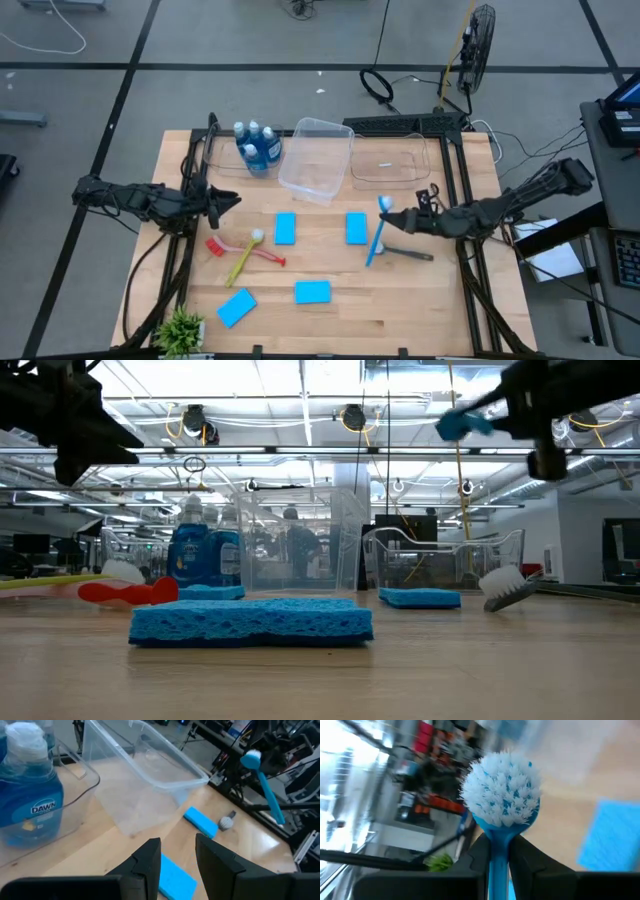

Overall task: Pick & Place Kitchen Sink Supplies
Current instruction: Put the blue dish brush into the transparent container

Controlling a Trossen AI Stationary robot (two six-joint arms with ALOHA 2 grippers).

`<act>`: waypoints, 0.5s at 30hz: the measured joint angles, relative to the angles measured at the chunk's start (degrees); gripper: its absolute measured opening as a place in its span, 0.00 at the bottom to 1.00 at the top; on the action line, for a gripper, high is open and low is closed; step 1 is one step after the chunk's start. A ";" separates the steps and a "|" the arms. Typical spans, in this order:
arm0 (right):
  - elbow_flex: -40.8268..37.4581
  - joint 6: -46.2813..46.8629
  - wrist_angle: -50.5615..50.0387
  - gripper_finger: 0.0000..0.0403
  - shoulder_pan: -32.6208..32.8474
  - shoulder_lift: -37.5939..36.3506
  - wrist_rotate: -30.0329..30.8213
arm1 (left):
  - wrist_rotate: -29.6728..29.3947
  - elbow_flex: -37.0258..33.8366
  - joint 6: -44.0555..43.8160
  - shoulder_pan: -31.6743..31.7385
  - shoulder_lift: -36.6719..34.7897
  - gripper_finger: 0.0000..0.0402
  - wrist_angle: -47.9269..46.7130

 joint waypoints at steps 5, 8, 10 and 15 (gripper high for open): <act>0.00 -12.74 12.18 0.09 -2.72 2.20 0.85 | -0.01 0.02 3.00 0.02 0.01 0.30 4.43; 0.00 -17.50 17.67 0.09 -4.49 4.14 -0.66 | -0.04 0.02 5.49 0.02 0.79 0.30 8.38; 0.00 -19.03 20.74 0.09 -5.78 5.64 -2.37 | 0.06 0.02 6.43 0.02 1.92 0.30 11.30; 0.00 -20.83 26.64 0.09 -9.62 10.10 -8.67 | 1.49 0.02 7.33 0.00 6.46 0.35 18.58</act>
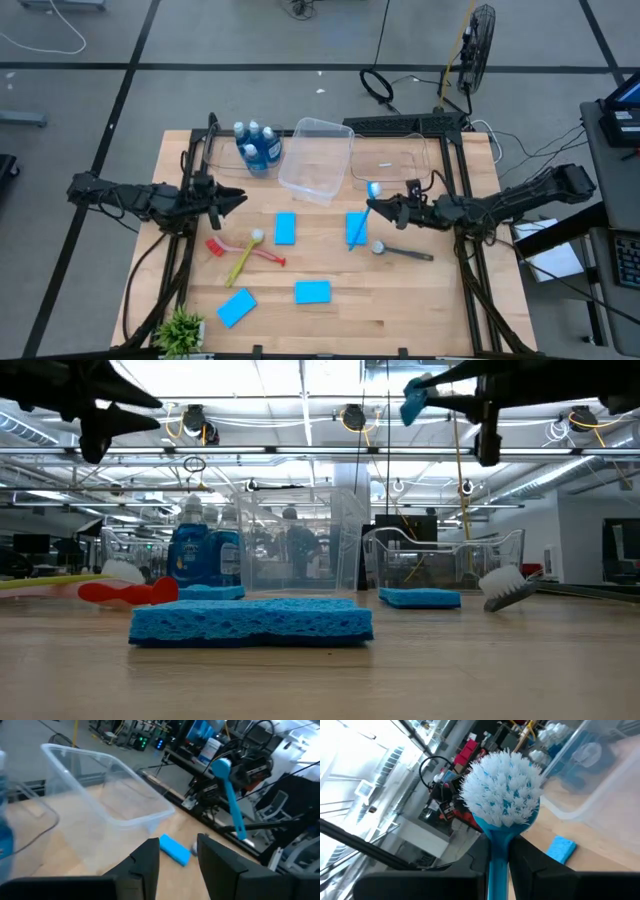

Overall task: Pick & Place Kitchen Sink Supplies
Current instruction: Put the blue dish brush into the transparent container

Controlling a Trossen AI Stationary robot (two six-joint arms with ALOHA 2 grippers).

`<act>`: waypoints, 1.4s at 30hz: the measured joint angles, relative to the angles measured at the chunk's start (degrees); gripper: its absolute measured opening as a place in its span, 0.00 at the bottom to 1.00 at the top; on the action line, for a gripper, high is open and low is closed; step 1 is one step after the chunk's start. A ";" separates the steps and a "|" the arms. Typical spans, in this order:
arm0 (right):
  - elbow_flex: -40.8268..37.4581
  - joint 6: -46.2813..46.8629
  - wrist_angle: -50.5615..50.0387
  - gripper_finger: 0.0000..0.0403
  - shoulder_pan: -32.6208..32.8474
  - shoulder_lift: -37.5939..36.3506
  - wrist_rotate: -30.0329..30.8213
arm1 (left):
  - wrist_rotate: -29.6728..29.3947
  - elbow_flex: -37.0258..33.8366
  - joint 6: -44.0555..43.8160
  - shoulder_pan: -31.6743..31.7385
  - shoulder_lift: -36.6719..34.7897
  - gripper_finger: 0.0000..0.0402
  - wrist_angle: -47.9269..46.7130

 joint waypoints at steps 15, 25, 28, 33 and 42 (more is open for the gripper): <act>8.83 -11.12 7.81 0.09 -10.73 12.82 -20.00 | 0.51 0.00 7.44 0.01 18.85 0.66 27.68; 15.73 -21.89 6.91 0.09 -13.75 18.54 -25.35 | 2.05 0.02 7.66 0.02 29.43 0.61 40.55; 16.69 -24.88 6.88 0.09 -13.78 19.72 -25.25 | 2.05 0.02 7.66 0.00 31.84 0.60 44.13; 19.88 -29.83 7.29 0.09 -13.84 22.49 -25.01 | 2.12 0.69 7.67 0.01 35.16 0.60 46.83; 27.52 -34.23 6.70 0.09 -15.42 28.71 -24.81 | 2.11 8.32 14.85 0.00 42.58 0.60 46.49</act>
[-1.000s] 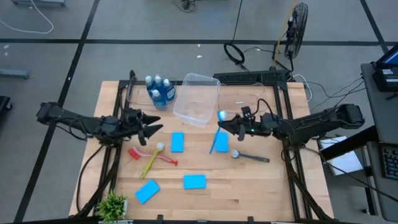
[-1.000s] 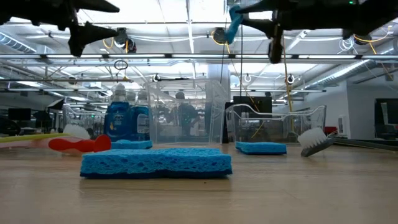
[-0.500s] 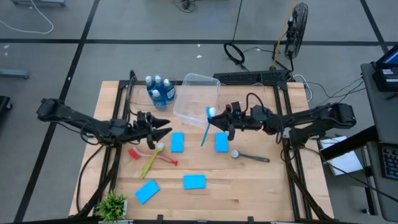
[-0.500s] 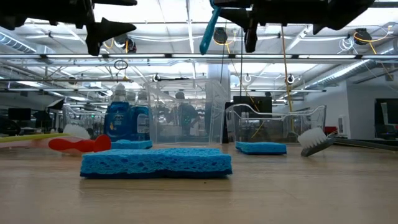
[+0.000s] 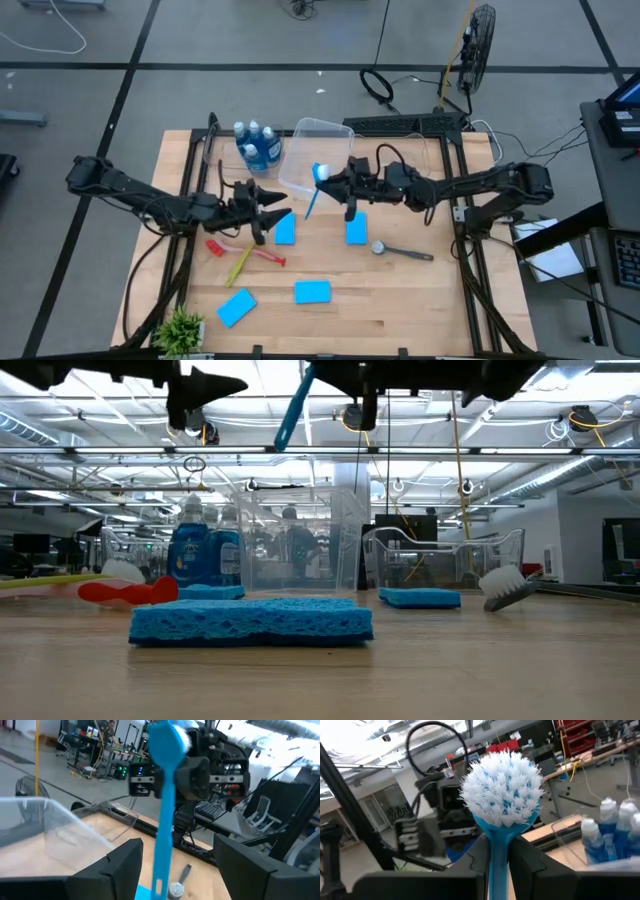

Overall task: Pick & Place Kitchen Sink Supplies
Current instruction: Put the blue dish brush into the transparent container

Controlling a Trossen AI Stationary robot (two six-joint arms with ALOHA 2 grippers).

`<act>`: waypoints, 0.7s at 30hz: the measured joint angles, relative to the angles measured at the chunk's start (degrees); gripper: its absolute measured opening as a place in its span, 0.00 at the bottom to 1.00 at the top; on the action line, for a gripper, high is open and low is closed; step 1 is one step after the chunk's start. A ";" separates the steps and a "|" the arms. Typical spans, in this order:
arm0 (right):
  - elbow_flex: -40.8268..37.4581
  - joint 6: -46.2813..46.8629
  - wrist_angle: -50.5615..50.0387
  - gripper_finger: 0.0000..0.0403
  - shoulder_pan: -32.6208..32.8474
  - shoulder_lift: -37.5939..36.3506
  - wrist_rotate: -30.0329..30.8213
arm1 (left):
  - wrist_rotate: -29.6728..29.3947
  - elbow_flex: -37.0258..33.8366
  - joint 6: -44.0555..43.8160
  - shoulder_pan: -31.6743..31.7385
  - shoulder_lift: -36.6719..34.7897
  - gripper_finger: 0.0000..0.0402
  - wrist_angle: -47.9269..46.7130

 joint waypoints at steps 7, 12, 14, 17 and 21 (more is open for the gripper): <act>1.48 -0.47 -0.18 0.09 -0.36 1.08 2.56 | -3.52 7.87 3.40 0.13 5.27 0.60 -11.25; 1.48 -1.75 -0.29 0.09 -0.34 0.83 3.11 | -7.74 12.72 4.11 0.88 8.48 0.61 -18.32; 1.48 -1.77 -0.47 0.09 -0.34 0.76 3.13 | -7.73 13.64 4.99 1.48 9.43 0.62 -18.55; 1.48 -1.93 -1.19 0.09 -0.29 0.85 3.21 | -7.69 14.85 5.34 2.29 10.98 0.65 -18.51; 1.48 -2.87 -1.09 0.09 -0.16 0.78 4.30 | -7.33 15.98 5.33 3.01 12.82 0.67 -18.71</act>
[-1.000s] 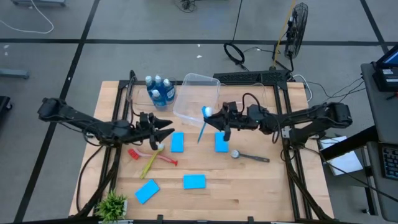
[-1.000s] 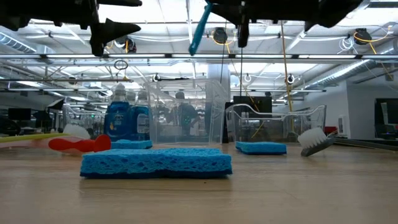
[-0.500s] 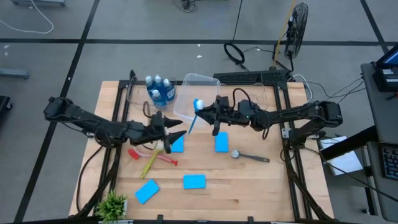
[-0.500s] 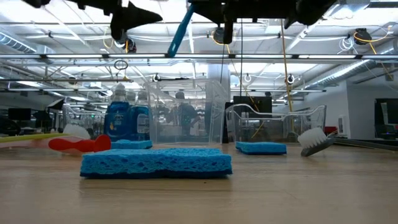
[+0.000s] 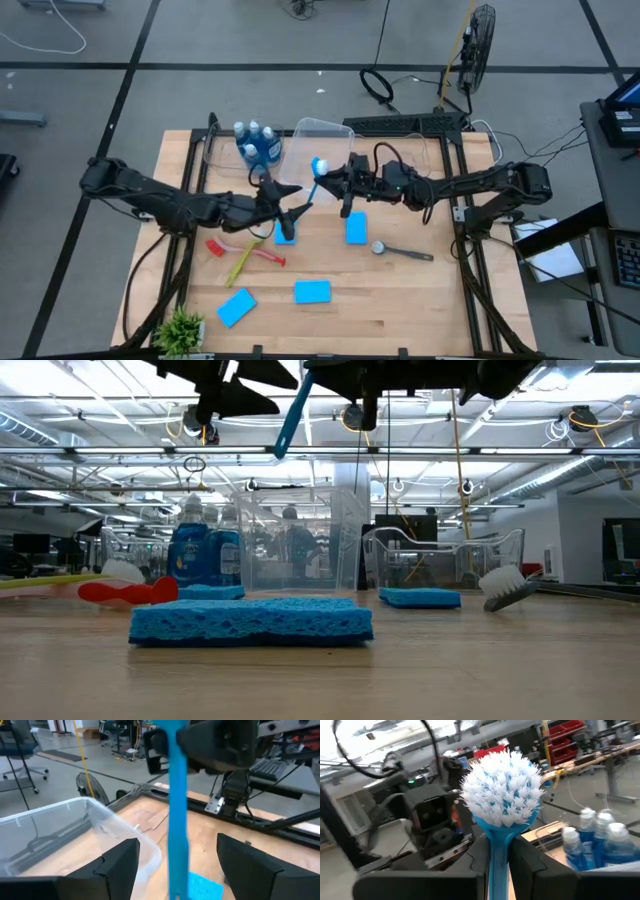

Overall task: Pick & Place Kitchen Sink Supplies
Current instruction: Put the blue dish brush into the transparent container

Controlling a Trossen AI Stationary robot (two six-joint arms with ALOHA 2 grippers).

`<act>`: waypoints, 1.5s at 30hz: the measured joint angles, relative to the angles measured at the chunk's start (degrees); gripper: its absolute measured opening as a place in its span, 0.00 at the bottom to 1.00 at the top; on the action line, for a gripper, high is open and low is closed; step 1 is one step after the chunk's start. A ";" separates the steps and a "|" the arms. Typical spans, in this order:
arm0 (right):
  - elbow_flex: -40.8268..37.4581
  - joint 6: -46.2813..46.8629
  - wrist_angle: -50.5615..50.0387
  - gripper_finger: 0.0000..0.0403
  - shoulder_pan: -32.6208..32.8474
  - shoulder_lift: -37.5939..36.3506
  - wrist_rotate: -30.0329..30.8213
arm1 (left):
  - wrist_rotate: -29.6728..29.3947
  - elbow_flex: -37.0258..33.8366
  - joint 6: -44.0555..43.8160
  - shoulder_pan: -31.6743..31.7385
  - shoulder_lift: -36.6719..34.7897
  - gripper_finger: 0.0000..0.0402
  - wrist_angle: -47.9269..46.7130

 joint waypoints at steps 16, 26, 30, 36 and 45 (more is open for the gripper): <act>0.00 -0.54 0.35 0.09 0.13 0.02 1.39 | 3.82 1.63 -3.38 2.64 4.03 0.62 -0.89; 0.00 0.05 0.43 0.09 0.13 0.02 0.80 | 7.22 1.60 -9.05 4.20 5.03 0.35 -2.68; 0.00 0.46 0.24 0.09 0.08 0.04 0.35 | 7.67 1.60 -10.97 4.89 5.04 0.15 -2.86; -0.02 0.45 0.43 0.09 0.09 0.04 -0.05 | 10.07 1.60 -11.82 5.01 5.04 0.06 -1.97; -0.02 0.32 0.43 0.09 0.09 0.04 -0.18 | 10.45 1.60 -12.78 5.03 5.04 0.05 -1.99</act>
